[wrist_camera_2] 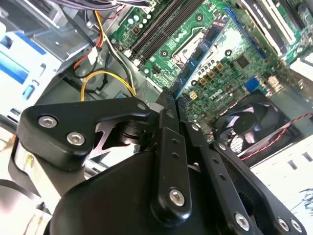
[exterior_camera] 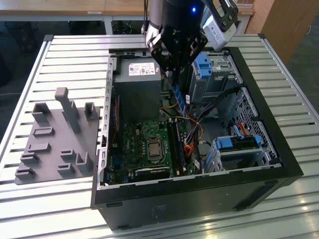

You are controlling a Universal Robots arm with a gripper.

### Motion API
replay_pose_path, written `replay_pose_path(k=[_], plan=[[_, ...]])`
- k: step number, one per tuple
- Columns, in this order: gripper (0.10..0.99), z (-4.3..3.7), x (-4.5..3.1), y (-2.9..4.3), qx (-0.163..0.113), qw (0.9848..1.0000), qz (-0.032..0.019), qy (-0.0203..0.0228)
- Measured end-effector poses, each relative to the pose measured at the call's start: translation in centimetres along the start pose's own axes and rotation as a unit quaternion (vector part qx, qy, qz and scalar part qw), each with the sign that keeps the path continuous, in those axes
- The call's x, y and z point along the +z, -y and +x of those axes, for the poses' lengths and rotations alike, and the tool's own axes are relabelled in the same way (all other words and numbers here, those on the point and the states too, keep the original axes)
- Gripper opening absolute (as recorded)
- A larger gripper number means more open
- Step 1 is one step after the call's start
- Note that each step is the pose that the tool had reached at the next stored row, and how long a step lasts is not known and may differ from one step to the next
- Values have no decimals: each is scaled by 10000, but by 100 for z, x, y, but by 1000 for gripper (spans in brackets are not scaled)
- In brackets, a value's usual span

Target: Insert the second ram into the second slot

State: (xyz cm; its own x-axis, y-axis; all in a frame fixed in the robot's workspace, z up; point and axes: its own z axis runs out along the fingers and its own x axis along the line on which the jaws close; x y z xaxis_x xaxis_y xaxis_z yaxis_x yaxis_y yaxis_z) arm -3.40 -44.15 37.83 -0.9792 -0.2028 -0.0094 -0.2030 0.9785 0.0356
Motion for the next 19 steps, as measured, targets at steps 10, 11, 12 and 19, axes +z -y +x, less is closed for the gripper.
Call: replay_pose_path(k=[10,11,12,19], plan=[[137,1,8,2,576,9983,9,20],[137,1,11,2,576,9983,9,20],[137,1,14,3,577,9983,10,19],[137,2,32,8,576,9983,10,19]])
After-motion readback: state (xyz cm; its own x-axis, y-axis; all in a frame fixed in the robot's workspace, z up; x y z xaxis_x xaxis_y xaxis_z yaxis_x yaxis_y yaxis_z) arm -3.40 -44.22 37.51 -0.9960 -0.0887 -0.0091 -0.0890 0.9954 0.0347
